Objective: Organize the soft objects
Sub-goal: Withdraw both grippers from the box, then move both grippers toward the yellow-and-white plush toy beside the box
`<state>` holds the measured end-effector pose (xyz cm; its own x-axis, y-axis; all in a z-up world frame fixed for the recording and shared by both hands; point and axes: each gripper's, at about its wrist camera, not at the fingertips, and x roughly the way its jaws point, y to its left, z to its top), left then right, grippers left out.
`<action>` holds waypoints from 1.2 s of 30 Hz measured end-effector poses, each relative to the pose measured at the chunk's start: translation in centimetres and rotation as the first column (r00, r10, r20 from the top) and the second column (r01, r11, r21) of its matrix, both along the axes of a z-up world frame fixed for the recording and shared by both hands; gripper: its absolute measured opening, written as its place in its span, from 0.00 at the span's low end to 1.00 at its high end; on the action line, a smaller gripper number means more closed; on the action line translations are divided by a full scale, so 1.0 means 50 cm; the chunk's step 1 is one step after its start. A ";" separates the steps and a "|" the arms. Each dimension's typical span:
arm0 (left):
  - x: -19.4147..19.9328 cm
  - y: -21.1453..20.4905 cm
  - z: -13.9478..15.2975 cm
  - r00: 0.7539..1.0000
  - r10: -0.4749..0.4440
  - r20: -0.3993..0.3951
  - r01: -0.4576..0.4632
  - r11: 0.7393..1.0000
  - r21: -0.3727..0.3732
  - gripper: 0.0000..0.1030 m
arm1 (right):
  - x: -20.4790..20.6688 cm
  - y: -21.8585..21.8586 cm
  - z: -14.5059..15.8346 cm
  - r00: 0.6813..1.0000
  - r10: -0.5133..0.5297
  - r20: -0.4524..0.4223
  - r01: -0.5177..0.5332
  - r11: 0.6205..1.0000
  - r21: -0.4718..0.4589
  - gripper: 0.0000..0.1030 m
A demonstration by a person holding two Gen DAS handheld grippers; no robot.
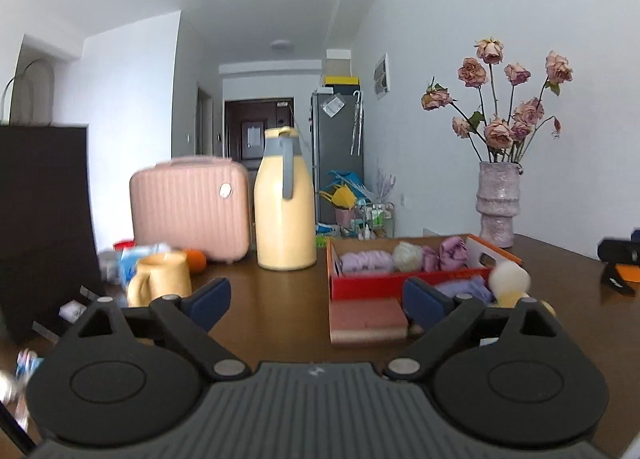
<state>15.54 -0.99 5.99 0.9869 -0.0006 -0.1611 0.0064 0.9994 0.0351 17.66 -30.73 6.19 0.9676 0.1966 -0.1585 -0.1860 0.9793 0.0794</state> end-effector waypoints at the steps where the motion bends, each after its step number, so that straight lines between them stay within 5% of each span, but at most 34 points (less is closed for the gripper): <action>1: -0.019 0.005 -0.005 1.000 -0.004 -0.007 0.004 1.000 -0.003 0.92 | -0.025 0.004 -0.011 1.000 -0.002 -0.004 0.002 1.000 -0.003 0.90; 8: -0.140 0.020 -0.021 0.999 -0.010 -0.031 0.008 0.999 -0.040 0.96 | -0.185 0.003 -0.057 0.998 -0.004 -0.063 0.007 0.999 0.045 0.95; 14: -0.192 0.016 -0.012 0.999 -0.035 0.003 0.035 0.998 -0.045 0.99 | -0.234 -0.001 -0.055 0.998 0.010 -0.065 -0.006 0.998 0.061 0.95; 25: -0.150 0.005 -0.040 0.997 -0.058 -0.052 0.056 0.997 -0.051 0.99 | -0.180 0.005 -0.087 0.993 0.001 -0.117 0.009 0.996 0.088 0.94; 36: 0.015 -0.028 -0.078 0.979 -0.085 -0.187 0.077 0.996 -0.051 0.99 | -0.027 0.000 -0.120 0.969 -0.041 -0.244 0.056 0.997 0.056 0.95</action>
